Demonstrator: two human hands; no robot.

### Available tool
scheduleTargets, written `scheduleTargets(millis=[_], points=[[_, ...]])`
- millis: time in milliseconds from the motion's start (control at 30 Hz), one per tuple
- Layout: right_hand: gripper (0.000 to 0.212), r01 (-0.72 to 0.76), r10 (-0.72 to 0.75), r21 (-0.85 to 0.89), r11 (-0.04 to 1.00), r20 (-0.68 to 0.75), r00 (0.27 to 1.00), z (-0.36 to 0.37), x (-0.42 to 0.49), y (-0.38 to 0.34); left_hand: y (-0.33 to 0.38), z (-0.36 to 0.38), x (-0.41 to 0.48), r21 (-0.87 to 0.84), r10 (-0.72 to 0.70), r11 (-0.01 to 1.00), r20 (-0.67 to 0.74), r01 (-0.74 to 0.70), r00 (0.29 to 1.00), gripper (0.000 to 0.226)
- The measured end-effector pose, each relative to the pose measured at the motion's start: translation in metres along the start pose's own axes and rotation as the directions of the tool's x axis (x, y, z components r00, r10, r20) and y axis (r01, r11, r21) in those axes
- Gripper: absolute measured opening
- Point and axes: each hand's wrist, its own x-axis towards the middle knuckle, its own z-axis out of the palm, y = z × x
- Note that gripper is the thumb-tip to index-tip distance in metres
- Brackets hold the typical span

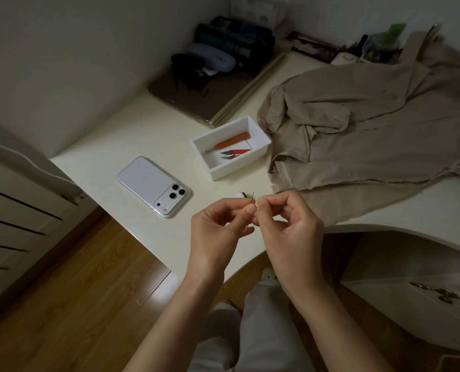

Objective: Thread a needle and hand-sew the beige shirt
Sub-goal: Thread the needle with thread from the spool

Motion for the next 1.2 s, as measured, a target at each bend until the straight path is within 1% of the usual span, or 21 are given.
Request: scheduleTargets(millis=[67, 167, 200, 300, 533, 733, 800, 900, 1033, 1200], points=[[0.012, -0.003, 0.003, 0.007, 1.0, -0.008, 1.0, 0.0014, 0.0004, -0.0005, -0.0014, 0.0001, 0.0004, 0.01, 0.004, 1.0, -0.021, -0.004, 1.0, 0.007], [0.01, -0.004, 0.004, 0.009, 1.0, -0.007, 1.0, 0.0015, 0.0006, -0.0008, -0.0019, -0.0009, 0.0007, 0.036, 0.031, 0.999, -0.038, -0.029, 0.999, 0.016], [0.01, -0.004, 0.004, 0.007, 1.0, -0.004, 1.0, 0.0014, 0.0004, -0.0008, -0.0017, -0.0012, 0.0008, 0.043, 0.035, 0.999, -0.036, -0.033, 0.999, 0.016], [0.01, -0.007, 0.007, 0.005, 1.0, -0.002, 1.0, 0.0022, 0.0005, -0.0005, -0.0002, -0.0017, 0.0012, 0.045, 0.044, 0.998, -0.019, -0.043, 0.999, 0.003], [0.01, 0.001, -0.001, -0.011, 1.0, -0.002, 1.0, 0.0035, 0.0006, 0.0001, 0.004, -0.0036, -0.0005, 0.014, 0.07, 0.997, 0.005, -0.07, 0.998, 0.006], [0.011, 0.015, -0.015, -0.015, 1.0, -0.002, 1.0, 0.0038, -0.0003, -0.0002, 0.0048, -0.0047, -0.0011, -0.001, 0.058, 0.998, 0.003, -0.058, 0.998, 0.005], [0.01, 0.019, -0.019, -0.021, 1.0, -0.001, 1.0, 0.0041, -0.0006, 0.0, 0.005, -0.0051, -0.0013, 0.004, 0.061, 0.998, 0.0, -0.061, 0.998, 0.005], [0.009, 0.021, -0.021, -0.026, 0.999, -0.004, 1.0, 0.0046, -0.0007, 0.0007, 0.0056, -0.0049, -0.0021, 0.016, 0.068, 0.998, -0.005, -0.068, 0.998, 0.011], [0.009, 0.017, -0.017, -0.023, 1.0, -0.001, 1.0, 0.0045, -0.0011, 0.0012, 0.0058, -0.0048, -0.0025, 0.021, 0.068, 0.997, -0.005, -0.068, 0.998, 0.006], [0.012, 0.016, -0.016, -0.002, 1.0, -0.01, 1.0, 0.0036, -0.0018, 0.001, 0.0057, -0.0033, -0.0026, 0.027, 0.066, 0.997, -0.007, -0.066, 0.998, 0.009]])
